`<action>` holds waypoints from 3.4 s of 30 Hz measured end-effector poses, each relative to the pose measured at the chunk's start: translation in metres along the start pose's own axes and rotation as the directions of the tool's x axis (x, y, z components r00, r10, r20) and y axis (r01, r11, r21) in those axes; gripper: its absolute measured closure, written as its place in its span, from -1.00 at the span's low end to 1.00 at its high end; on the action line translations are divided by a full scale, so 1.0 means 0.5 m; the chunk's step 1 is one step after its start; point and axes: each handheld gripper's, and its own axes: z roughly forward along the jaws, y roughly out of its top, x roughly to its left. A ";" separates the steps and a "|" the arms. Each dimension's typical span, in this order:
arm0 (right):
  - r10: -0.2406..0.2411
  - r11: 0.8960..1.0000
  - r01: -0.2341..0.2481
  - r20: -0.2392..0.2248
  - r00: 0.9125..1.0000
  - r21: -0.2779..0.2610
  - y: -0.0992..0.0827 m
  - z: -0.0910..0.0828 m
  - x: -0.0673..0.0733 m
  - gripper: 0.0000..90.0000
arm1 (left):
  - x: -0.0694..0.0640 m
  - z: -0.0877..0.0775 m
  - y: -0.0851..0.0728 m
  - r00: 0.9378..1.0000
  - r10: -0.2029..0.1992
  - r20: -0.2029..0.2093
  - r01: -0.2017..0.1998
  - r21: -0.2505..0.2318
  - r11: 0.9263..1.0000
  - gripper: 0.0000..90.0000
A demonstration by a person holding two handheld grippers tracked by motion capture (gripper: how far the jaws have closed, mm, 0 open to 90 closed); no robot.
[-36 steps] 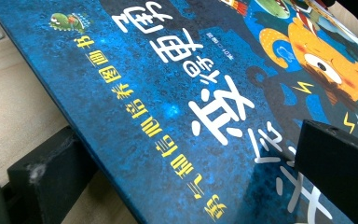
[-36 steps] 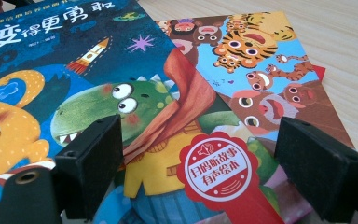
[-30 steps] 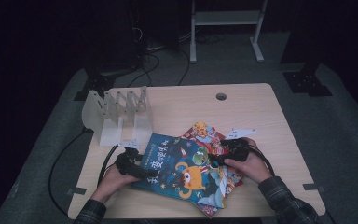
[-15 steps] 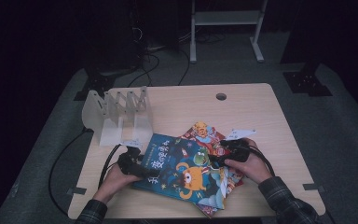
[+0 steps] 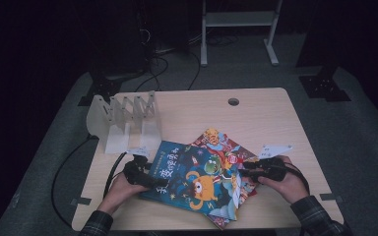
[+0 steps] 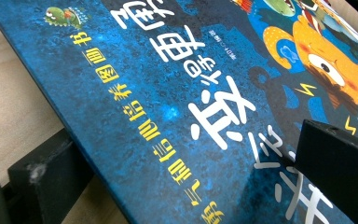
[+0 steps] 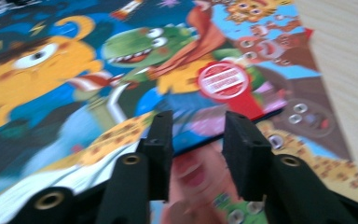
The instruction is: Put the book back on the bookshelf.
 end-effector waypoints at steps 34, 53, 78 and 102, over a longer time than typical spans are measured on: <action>-0.055 0.997 0.058 -0.072 0.996 0.051 -0.016 -0.006 0.026 0.98 | -0.054 -0.068 0.069 0.997 0.080 0.008 -0.079 -0.117 0.990 -1.00; -0.060 0.995 0.067 -0.100 0.993 0.074 -0.005 0.003 0.037 0.98 | -0.071 -0.114 0.171 0.991 0.132 0.034 -0.129 -0.079 0.988 -0.83; -0.105 0.988 0.123 -0.172 0.979 0.097 0.013 0.023 0.067 0.98 | -0.086 -0.177 0.302 0.996 0.074 0.058 -0.075 0.005 0.997 0.29; -0.149 0.981 0.171 -0.212 0.966 0.088 0.034 0.054 0.103 0.98 | -0.136 -0.198 0.409 0.998 0.054 0.046 -0.059 0.129 0.990 0.56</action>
